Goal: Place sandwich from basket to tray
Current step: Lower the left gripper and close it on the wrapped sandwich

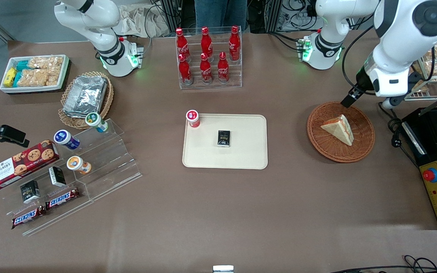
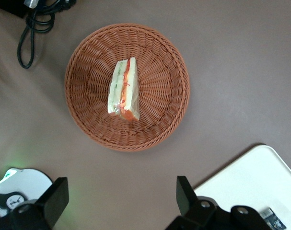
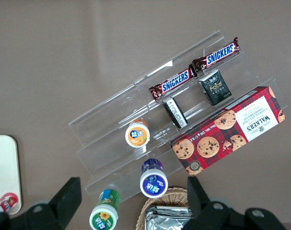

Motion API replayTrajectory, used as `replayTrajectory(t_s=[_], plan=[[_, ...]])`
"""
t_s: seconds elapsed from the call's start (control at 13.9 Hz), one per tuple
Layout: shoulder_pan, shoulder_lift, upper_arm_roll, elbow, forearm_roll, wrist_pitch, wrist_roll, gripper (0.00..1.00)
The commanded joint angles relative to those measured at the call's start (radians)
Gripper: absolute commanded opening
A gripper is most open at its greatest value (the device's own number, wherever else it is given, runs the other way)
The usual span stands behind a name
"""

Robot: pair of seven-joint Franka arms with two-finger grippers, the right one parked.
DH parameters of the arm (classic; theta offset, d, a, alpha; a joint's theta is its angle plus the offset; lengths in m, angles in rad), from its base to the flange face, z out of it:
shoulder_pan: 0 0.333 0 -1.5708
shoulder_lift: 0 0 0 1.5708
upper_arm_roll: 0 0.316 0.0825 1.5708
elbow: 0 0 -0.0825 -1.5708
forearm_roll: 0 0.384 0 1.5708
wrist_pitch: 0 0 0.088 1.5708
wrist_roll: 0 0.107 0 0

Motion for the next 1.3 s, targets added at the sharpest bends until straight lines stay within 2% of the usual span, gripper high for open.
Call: replayTrajectory(t_s=[0.0, 0.22, 0.43, 0.65, 1.08, 1.22], plan=[[0.002, 0.052, 0.003, -0.064, 0.011, 0.1, -0.001, 1.0], [0.033, 0.113, 0.003, -0.121, 0.016, 0.203, -0.004, 1.0], [0.036, 0.112, 0.003, -0.26, 0.019, 0.351, -0.014, 1.0], [0.045, 0.123, 0.004, -0.388, 0.062, 0.503, -0.018, 1.0], [0.137, 0.209, 0.003, -0.449, 0.097, 0.687, -0.018, 1.0], [0.139, 0.241, 0.003, -0.448, 0.097, 0.726, -0.02, 1.0]])
